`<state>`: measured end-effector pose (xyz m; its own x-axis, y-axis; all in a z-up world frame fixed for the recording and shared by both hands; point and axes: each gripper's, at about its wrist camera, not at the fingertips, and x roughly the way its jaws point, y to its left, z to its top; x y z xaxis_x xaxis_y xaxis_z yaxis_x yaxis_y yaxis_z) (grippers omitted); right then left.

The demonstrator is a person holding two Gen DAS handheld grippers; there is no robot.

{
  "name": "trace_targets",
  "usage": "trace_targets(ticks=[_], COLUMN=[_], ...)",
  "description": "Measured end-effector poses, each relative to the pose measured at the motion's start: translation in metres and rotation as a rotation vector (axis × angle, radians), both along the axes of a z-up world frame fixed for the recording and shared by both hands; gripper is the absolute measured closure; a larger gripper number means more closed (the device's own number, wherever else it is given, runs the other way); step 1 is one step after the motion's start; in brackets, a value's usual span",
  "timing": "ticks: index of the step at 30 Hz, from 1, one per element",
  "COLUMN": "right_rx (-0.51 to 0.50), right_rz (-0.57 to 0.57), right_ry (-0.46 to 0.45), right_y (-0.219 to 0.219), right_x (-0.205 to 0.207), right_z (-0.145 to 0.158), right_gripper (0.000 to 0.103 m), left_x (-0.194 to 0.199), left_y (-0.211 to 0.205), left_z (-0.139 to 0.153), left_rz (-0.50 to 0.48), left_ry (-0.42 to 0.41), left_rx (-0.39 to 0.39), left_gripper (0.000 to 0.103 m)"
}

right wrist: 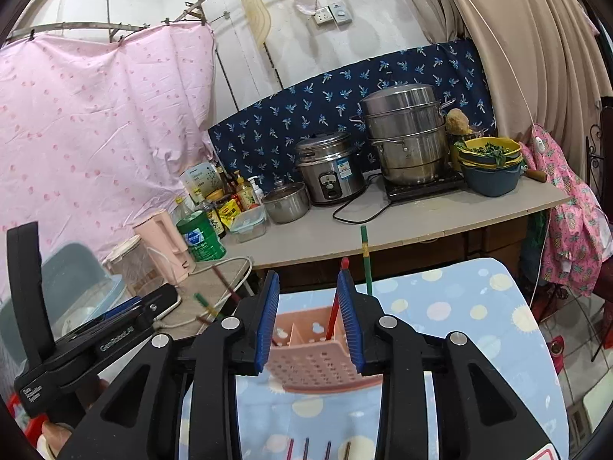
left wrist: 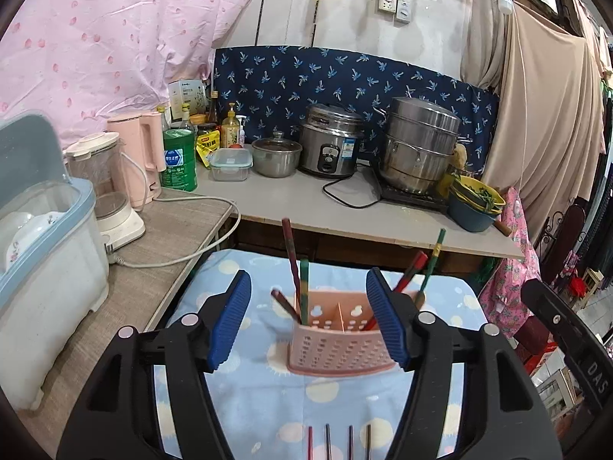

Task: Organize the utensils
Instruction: 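Open both tools to drop the chopsticks into the pink holder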

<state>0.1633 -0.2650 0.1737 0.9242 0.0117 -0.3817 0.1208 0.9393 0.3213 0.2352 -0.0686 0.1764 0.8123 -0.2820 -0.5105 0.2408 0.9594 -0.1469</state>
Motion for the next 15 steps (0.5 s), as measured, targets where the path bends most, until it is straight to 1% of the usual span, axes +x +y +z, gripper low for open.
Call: trace_targets(ticks=[4, 8, 9, 11, 15], right_rx=[-0.021, -0.008, -0.008, -0.008, -0.022], right_rz=[0.02, 0.036, 0.037, 0.036, 0.038], right_ry=[0.01, 0.033, 0.041, 0.056, 0.089], right_y=[0.016, 0.025, 0.026, 0.029, 0.036], right_x=[-0.027, -0.048, -0.053, -0.062, -0.082], right_z=[-0.005, -0.015, -0.018, -0.024, -0.041], right_gripper=[0.071, 0.071, 0.071, 0.071, 0.071], left_x=[-0.021, -0.04, -0.046, -0.055, -0.075], left_y=[0.004, 0.009, 0.011, 0.016, 0.026], left_z=[-0.003, -0.011, -0.014, -0.02, -0.037], left_rz=[-0.006, -0.021, -0.021, -0.023, -0.018], left_ry=[0.007, 0.021, 0.028, 0.04, 0.057], left_rx=[0.023, 0.025, 0.028, 0.028, 0.045], left_gripper=[0.04, 0.04, 0.04, 0.036, 0.035])
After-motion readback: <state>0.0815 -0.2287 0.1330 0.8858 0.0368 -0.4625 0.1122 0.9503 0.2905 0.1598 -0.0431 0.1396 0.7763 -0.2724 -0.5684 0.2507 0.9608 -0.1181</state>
